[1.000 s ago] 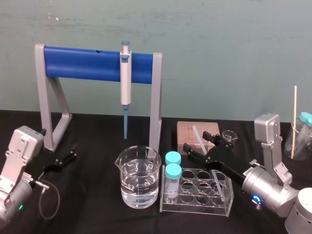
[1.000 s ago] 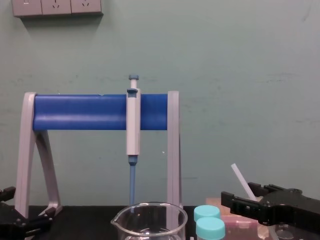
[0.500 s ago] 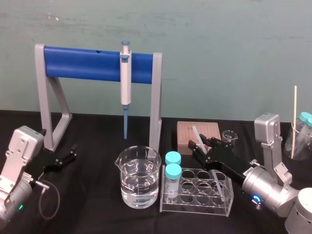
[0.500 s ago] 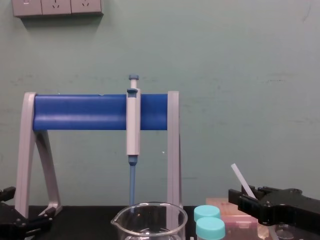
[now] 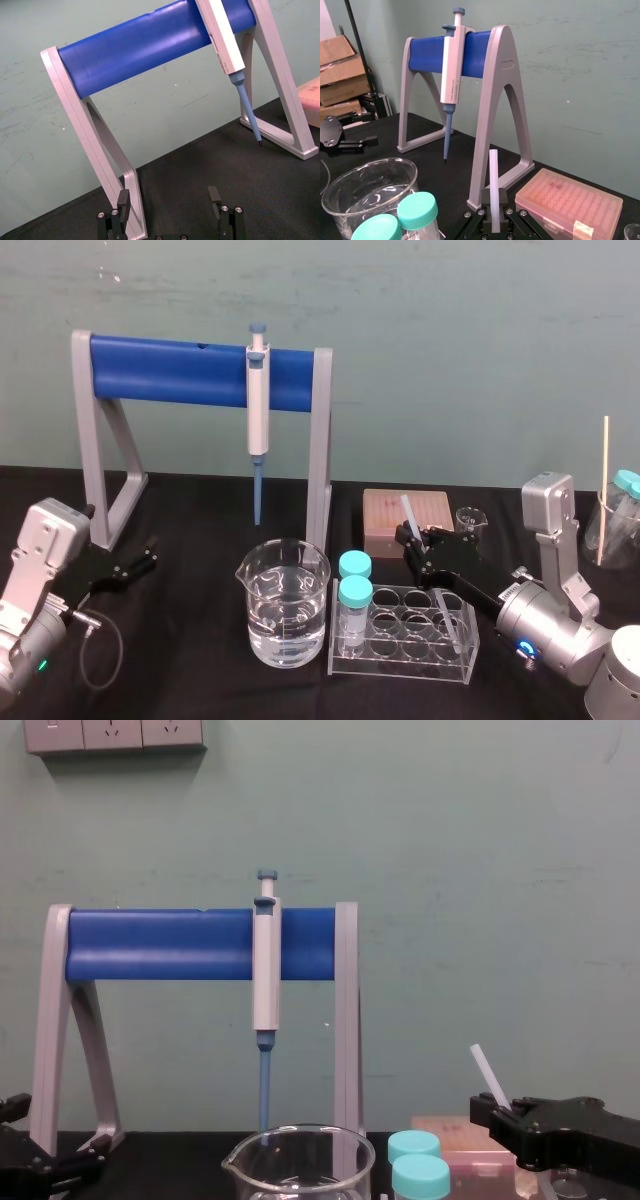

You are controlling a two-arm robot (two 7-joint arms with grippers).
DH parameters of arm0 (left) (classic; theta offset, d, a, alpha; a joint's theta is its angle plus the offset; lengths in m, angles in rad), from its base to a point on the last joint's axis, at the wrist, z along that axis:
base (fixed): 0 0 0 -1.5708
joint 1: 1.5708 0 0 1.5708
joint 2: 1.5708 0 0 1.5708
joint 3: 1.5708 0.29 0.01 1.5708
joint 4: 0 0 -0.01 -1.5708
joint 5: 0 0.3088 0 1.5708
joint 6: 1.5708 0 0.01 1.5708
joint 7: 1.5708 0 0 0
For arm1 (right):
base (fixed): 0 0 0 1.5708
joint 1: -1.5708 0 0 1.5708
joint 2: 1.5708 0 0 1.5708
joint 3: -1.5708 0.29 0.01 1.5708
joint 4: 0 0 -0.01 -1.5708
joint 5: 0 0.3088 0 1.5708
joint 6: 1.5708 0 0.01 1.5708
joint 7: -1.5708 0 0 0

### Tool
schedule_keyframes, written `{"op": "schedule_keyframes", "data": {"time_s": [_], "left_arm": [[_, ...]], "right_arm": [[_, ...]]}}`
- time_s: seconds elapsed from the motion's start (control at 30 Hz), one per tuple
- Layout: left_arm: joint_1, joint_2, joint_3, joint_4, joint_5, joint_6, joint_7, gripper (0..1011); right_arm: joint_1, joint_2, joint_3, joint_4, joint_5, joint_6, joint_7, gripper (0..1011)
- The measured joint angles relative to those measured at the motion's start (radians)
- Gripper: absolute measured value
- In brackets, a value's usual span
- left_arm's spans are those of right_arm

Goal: Pick up the stirring rod with one hand, then place it down.

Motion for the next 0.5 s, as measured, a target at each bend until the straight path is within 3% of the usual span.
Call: {"op": "schedule_keyframes", "data": {"time_s": [0.5], "left_arm": [[0.000, 0.000, 0.000, 0.000, 0.000, 0.000, 0.000, 1000]], "right_arm": [[0.000, 0.000, 0.000, 0.000, 0.000, 0.000, 0.000, 69]]}}
